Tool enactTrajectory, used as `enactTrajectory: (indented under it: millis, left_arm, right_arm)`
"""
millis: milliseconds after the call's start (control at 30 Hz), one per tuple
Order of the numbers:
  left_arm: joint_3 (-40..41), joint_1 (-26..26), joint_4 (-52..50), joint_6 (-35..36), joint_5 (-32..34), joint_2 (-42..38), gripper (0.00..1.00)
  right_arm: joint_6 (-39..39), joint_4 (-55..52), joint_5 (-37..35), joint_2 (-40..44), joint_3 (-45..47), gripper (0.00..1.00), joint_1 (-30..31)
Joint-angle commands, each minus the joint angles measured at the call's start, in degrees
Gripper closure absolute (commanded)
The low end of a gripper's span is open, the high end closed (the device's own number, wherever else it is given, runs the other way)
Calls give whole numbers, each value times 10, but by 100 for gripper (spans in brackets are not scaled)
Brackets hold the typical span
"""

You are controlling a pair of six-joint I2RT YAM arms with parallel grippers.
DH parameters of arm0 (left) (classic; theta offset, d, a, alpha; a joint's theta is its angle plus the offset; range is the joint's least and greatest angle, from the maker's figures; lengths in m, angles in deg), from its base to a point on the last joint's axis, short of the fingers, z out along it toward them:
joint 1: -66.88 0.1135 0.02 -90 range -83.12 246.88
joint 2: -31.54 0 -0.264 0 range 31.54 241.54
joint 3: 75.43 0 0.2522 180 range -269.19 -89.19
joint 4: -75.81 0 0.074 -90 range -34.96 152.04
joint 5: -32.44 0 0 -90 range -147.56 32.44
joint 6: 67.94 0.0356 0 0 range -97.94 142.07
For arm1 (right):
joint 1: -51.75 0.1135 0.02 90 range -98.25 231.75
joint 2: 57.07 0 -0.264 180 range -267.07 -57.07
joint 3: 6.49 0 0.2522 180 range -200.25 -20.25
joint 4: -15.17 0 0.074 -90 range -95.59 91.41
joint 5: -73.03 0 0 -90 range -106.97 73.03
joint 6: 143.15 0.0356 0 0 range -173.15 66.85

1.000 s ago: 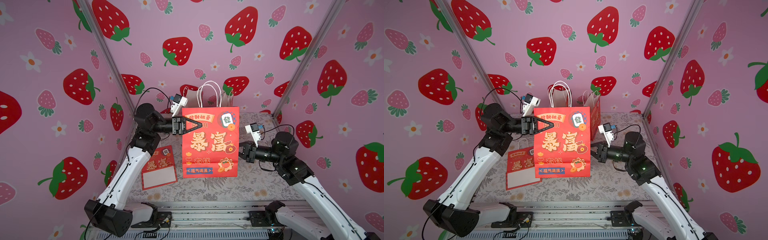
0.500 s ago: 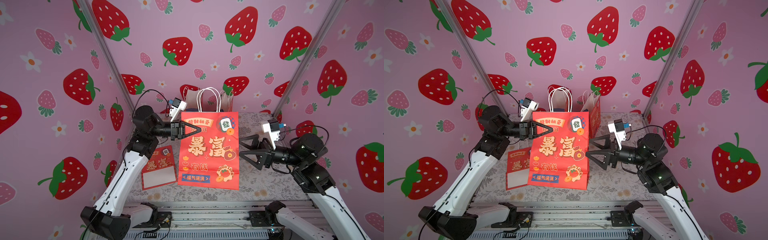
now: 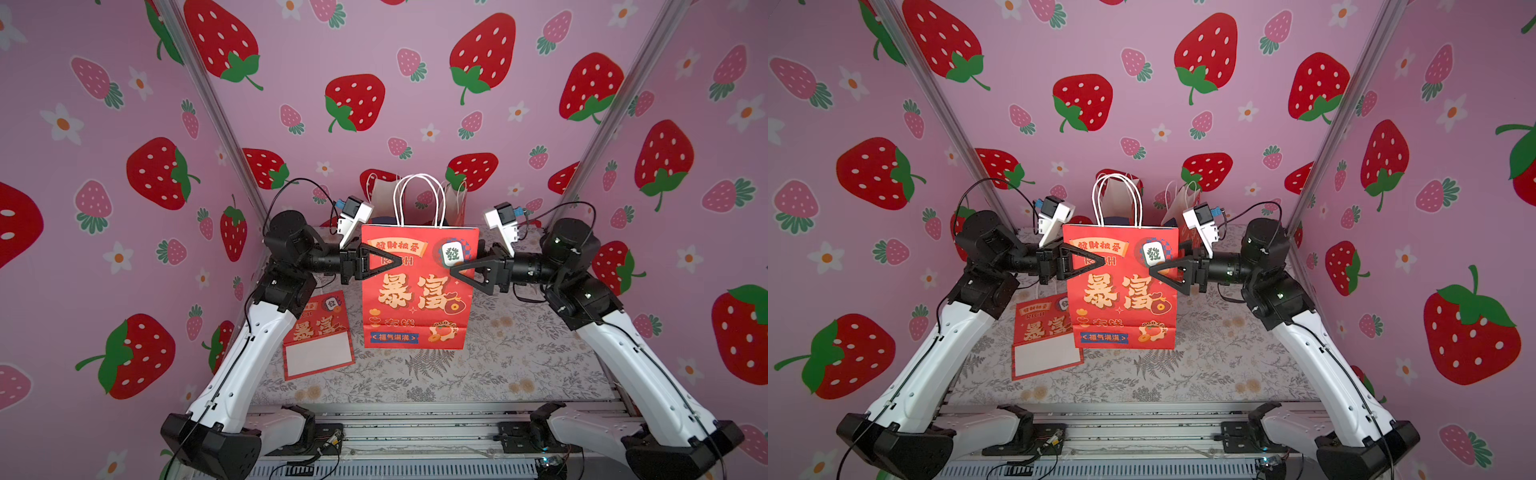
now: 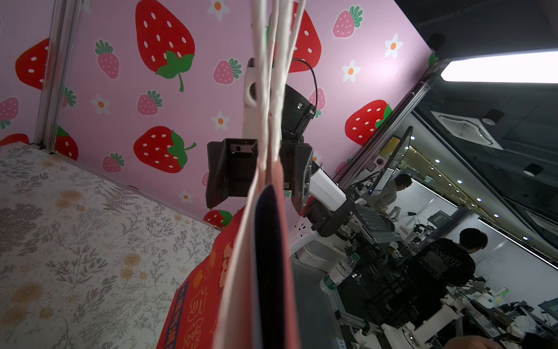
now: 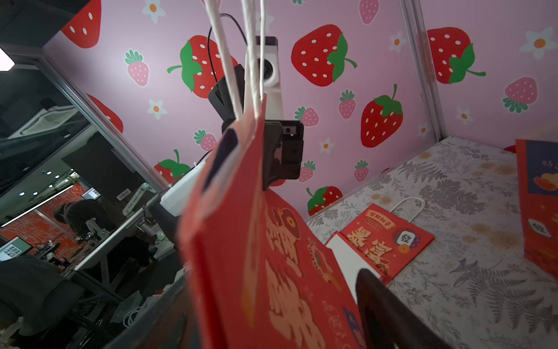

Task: Put away the paper bag
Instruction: Press the paper bag.

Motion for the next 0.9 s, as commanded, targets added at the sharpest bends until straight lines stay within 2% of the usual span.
enactTrajectory:
  millis: [0,167,267,367,433,500,567,667,733,867]
  left_arm:
    - [-23,-1,-48,92,14,-22,100]
    - [-16,0,-36,93,29,-16,100]
    - [-11,0,-43,103,56,-22,100]
    - [19,0,-5,82,86,-35,98]
    - [34,0,-9,83,89,-41,84]
    - [47,1,-30,95,95,-47,69]
    - [61,0,-33,89,102,-52,60]
    - [99,0,-4,49,114,-58,56]
    - [131,0,28,29,123,-68,56]
    - [127,0,-13,63,129,-65,55]
  right_arm:
    - [25,51,49,-45,-46,31,-2]
    - [12,58,45,-63,-51,47,-1]
    - [13,60,50,-74,-48,57,-1]
    - [8,51,43,-78,-49,69,-1]
    - [-3,39,36,-75,-51,80,-2]
    - [-7,32,30,-74,-55,87,-4]
    - [-3,31,30,-74,-58,92,-8]
    - [3,32,20,-71,-59,100,-15]
    - [6,32,13,-70,-59,100,-20]
    - [14,33,7,-75,-65,100,-26]
